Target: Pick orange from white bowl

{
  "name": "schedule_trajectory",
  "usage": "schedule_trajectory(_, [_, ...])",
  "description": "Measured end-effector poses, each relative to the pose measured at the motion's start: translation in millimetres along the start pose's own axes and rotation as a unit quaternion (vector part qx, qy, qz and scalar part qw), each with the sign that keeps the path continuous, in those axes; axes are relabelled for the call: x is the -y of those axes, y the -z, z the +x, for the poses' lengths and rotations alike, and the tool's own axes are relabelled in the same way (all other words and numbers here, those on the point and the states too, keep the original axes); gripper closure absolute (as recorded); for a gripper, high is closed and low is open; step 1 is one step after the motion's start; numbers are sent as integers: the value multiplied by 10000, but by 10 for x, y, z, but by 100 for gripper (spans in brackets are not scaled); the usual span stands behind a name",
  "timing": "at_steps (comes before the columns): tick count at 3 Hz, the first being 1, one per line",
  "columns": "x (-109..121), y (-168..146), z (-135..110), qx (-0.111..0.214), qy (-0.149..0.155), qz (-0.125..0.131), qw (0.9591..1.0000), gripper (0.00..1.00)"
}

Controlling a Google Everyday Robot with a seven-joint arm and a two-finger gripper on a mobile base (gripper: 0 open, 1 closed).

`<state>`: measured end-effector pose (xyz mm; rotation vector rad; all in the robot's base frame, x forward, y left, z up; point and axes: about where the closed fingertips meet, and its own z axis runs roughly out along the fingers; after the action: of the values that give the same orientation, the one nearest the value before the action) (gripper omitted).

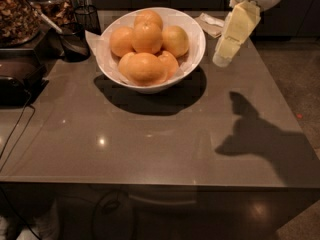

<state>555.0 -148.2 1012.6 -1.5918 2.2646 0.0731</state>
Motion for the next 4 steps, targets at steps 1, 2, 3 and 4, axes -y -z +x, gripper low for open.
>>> schedule_trajectory(1, [67, -154, -330, 117, 239, -202, 9994, 0])
schedule_trajectory(2, [122, -161, -408, 282, 234, -62, 9993, 0])
schedule_trajectory(3, [178, -221, -682, 348, 155, 32, 9993, 0])
schedule_trajectory(4, [170, -374, -1029, 282, 96, -23, 9996, 0])
